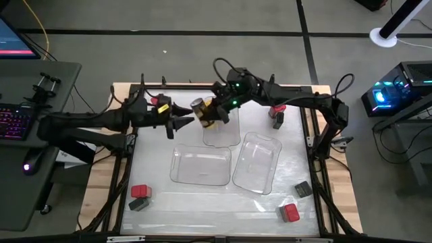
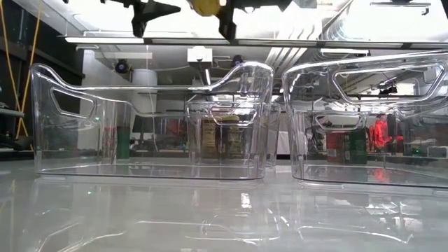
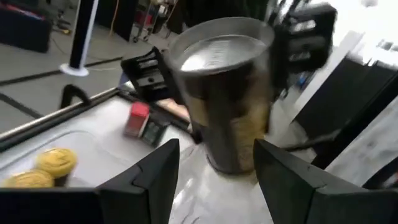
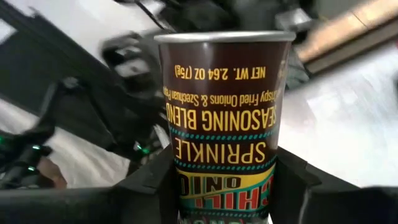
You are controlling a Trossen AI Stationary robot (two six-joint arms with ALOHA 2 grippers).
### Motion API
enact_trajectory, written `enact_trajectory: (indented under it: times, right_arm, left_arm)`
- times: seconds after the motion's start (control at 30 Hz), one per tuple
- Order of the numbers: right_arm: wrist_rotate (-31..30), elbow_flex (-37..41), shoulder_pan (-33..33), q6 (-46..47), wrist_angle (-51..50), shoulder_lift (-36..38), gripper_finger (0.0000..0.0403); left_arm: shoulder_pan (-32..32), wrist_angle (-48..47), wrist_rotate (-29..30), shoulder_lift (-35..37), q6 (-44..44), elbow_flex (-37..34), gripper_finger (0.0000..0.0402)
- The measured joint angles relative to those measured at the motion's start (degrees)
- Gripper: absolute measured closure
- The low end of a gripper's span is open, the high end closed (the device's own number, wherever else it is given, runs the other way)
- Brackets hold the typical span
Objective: Sort spices by type
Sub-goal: Put the yellow seasoning bottle into the top transparent bin
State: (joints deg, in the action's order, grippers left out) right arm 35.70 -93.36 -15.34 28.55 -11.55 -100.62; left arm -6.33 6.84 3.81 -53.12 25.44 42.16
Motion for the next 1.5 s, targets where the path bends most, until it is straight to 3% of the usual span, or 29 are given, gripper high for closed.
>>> enact_trajectory:
  times: [0.17,0.6,0.9,1.03,1.13,1.3,1.4,1.5]
  right_arm:
    - [-0.5,0.0,0.5,-0.2,1.2,0.1,0.0238]
    - [-4.8,0.0,2.0,-0.2,6.8,0.1,0.0238]
    - [-5.3,0.0,3.7,-1.5,6.6,0.0,0.0238]
    - [-5.2,0.0,3.8,-0.6,6.6,0.0,0.0237]
    - [-5.6,0.0,3.8,-0.1,6.7,0.0,0.0183]
    - [-5.3,0.0,2.2,1.5,6.4,0.8,0.0071]
    - [-4.3,0.0,0.1,3.8,5.2,2.5,0.0043]
    - [-5.2,0.0,-1.9,2.8,0.9,4.9,0.0037]
  left_arm:
    - [-0.3,5.6,-0.1,-0.9,5.9,0.3,0.0202]
    - [-0.5,11.0,-0.7,-5.5,3.5,4.3,0.0115]
    - [-0.5,14.0,-0.8,-10.0,-0.5,6.3,0.0114]
    - [-0.8,14.1,-0.7,-9.8,-1.2,7.2,0.0150]
    - [-1.8,12.9,-1.2,-8.9,-0.9,7.2,0.0214]
    - [-4.0,7.7,-0.8,-6.0,-1.2,7.2,0.0219]
    - [-5.7,4.3,0.1,-3.2,-3.2,7.2,0.0219]
    - [-7.8,3.3,5.2,1.3,-4.7,7.1,0.0219]
